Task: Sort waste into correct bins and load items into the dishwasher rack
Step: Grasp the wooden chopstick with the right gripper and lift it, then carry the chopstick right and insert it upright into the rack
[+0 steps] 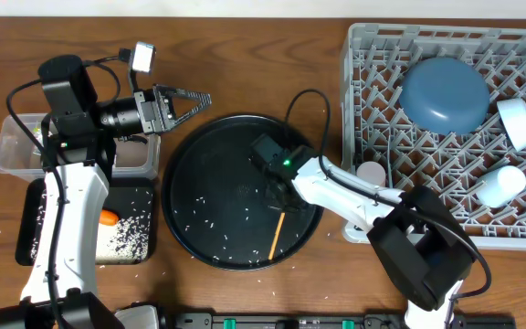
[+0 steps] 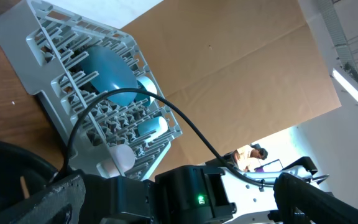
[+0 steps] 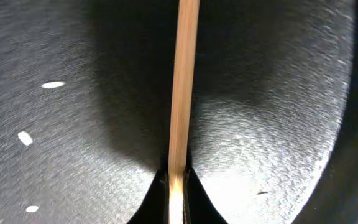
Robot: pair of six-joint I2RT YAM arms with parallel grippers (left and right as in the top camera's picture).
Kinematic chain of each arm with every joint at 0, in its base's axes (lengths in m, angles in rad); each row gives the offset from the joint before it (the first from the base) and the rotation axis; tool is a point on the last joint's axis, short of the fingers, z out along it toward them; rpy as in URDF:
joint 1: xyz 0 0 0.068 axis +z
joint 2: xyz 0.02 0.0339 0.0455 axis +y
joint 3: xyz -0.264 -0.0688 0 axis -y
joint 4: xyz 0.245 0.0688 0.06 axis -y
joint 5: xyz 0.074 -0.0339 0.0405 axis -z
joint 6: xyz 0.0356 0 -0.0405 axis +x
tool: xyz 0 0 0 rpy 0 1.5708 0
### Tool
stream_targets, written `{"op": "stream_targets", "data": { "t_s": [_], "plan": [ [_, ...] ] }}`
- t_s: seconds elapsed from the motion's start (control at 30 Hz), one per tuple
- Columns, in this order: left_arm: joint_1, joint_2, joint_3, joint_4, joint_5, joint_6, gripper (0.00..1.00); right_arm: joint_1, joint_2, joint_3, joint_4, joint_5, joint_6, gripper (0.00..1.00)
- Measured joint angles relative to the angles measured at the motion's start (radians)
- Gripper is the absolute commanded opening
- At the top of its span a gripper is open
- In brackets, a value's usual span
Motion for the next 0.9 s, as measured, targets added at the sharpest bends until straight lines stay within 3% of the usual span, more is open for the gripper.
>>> {"op": "stream_targets", "data": {
  "t_s": [0.17,0.4,0.67,0.9],
  "plan": [
    [0.000,0.000,0.000,0.000,0.000,0.000,0.98,-0.002,-0.054,0.027,-0.007,-0.008,-0.127,0.01],
    [0.000,0.000,0.000,0.000,0.000,0.000,0.98,-0.069,-0.298,0.041,-0.053,-0.008,-0.254,0.01],
    [0.000,0.000,0.000,0.000,0.000,0.000,0.98,-0.298,-0.517,0.048,-0.163,-0.002,-0.493,0.01],
    [0.000,0.000,0.000,0.000,0.000,0.000,0.98,-0.493,-0.544,0.048,-0.224,0.003,-0.691,0.01]
  ]
}}
